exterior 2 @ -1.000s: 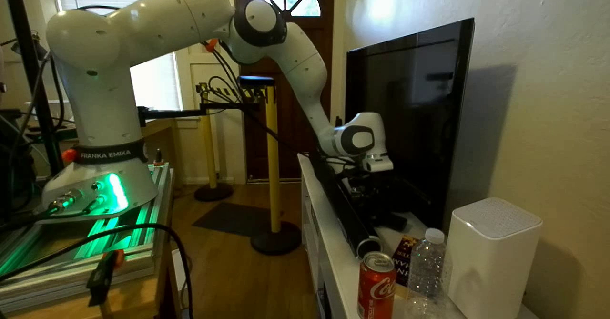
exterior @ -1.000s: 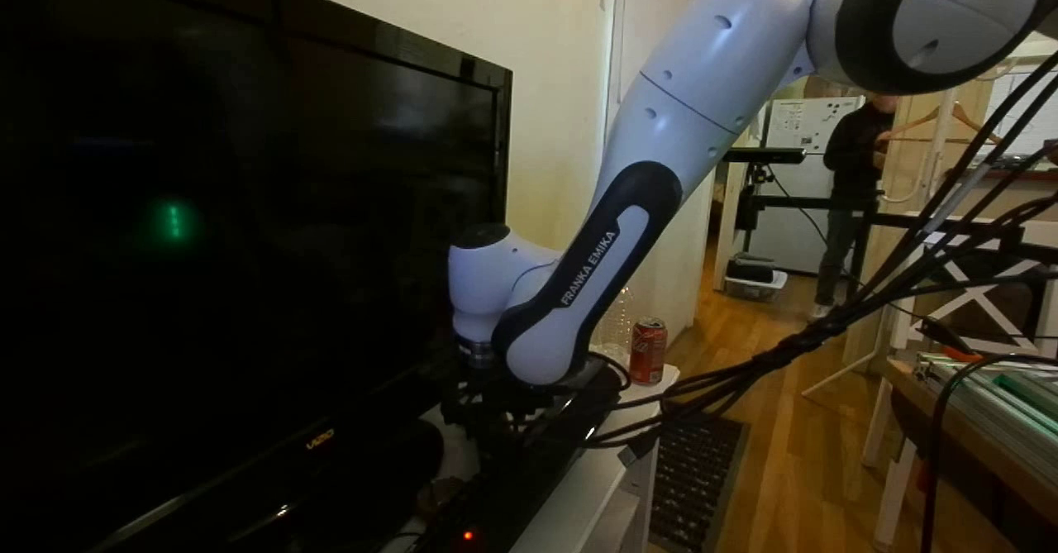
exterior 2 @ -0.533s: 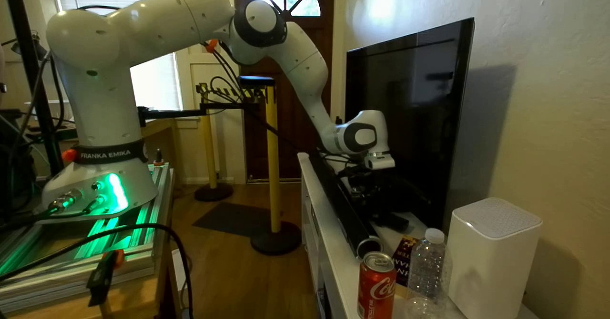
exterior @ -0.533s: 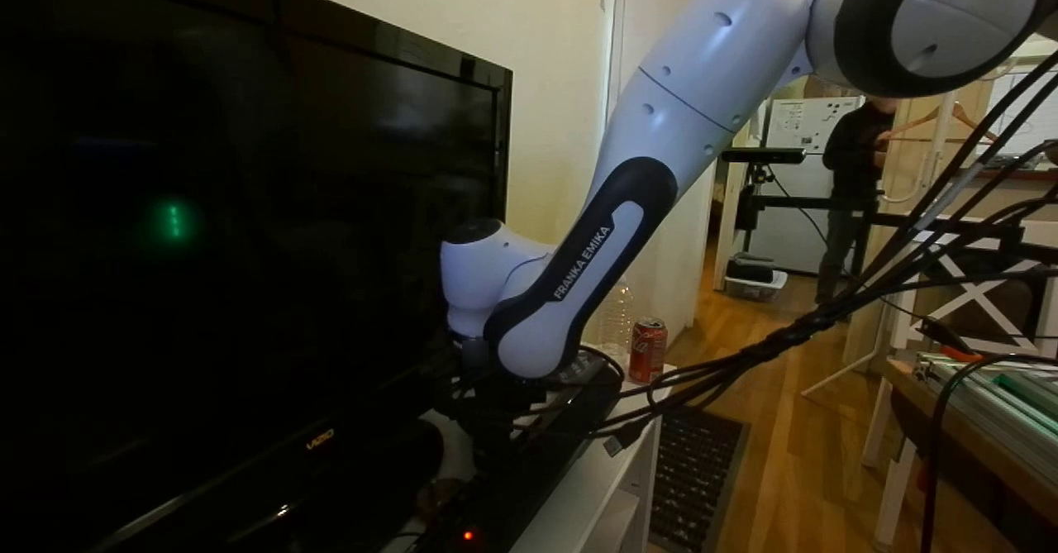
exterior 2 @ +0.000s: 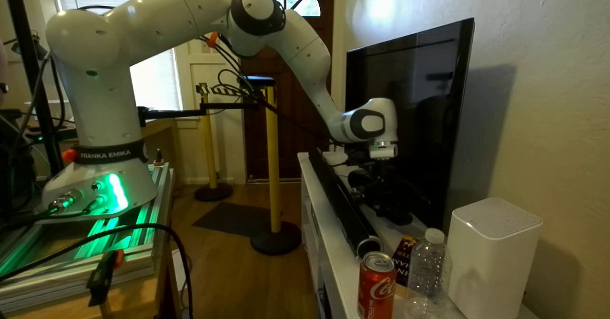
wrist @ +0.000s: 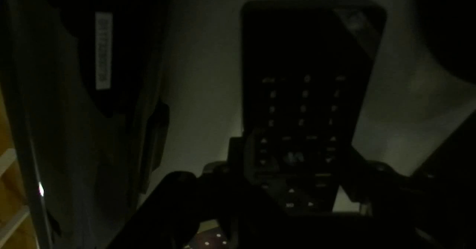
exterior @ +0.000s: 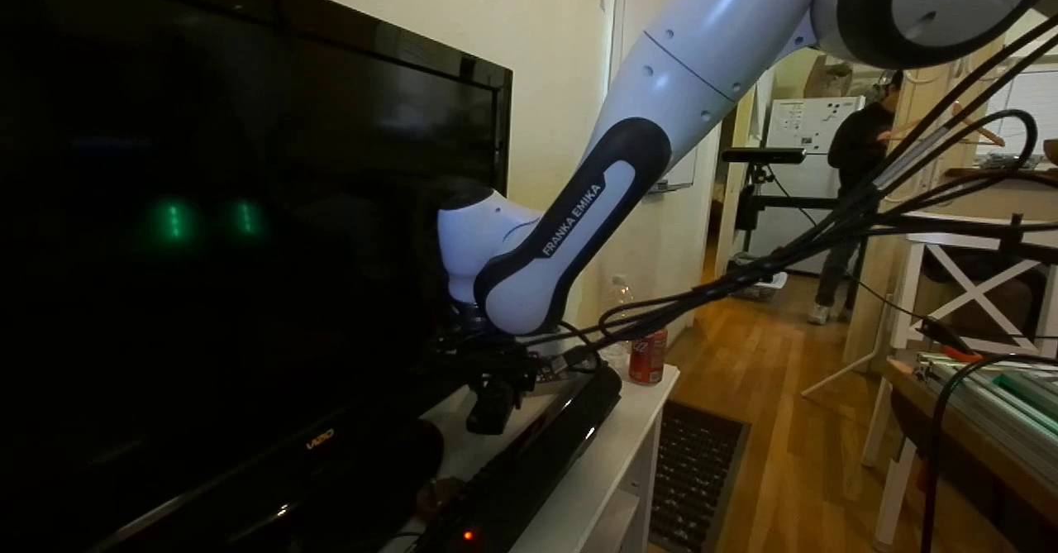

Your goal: Put the remote in front of the speaker

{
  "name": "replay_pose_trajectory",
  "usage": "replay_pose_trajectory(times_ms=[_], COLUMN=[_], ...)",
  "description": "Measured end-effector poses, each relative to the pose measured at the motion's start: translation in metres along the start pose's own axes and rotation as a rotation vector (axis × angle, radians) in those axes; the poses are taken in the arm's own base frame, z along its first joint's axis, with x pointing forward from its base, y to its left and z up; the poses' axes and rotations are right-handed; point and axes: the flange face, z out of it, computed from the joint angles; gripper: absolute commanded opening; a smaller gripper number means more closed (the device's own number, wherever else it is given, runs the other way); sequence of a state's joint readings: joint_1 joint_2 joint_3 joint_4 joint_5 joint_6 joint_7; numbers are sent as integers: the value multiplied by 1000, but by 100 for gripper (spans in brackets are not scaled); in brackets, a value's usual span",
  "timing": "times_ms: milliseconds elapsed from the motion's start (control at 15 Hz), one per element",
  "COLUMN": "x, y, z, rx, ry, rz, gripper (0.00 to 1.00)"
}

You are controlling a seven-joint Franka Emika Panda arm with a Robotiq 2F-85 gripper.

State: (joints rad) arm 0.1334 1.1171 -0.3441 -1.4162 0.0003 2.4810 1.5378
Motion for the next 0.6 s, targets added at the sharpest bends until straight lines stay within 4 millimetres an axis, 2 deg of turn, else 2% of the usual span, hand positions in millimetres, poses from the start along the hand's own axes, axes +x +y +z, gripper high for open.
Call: replay_pose_trajectory(times_ms=[267,600], x=[14,23], y=[6,33], z=[-21,-55], rx=[-1,-8], ry=[-10,-40], rz=[176,325], gripper=[36,36])
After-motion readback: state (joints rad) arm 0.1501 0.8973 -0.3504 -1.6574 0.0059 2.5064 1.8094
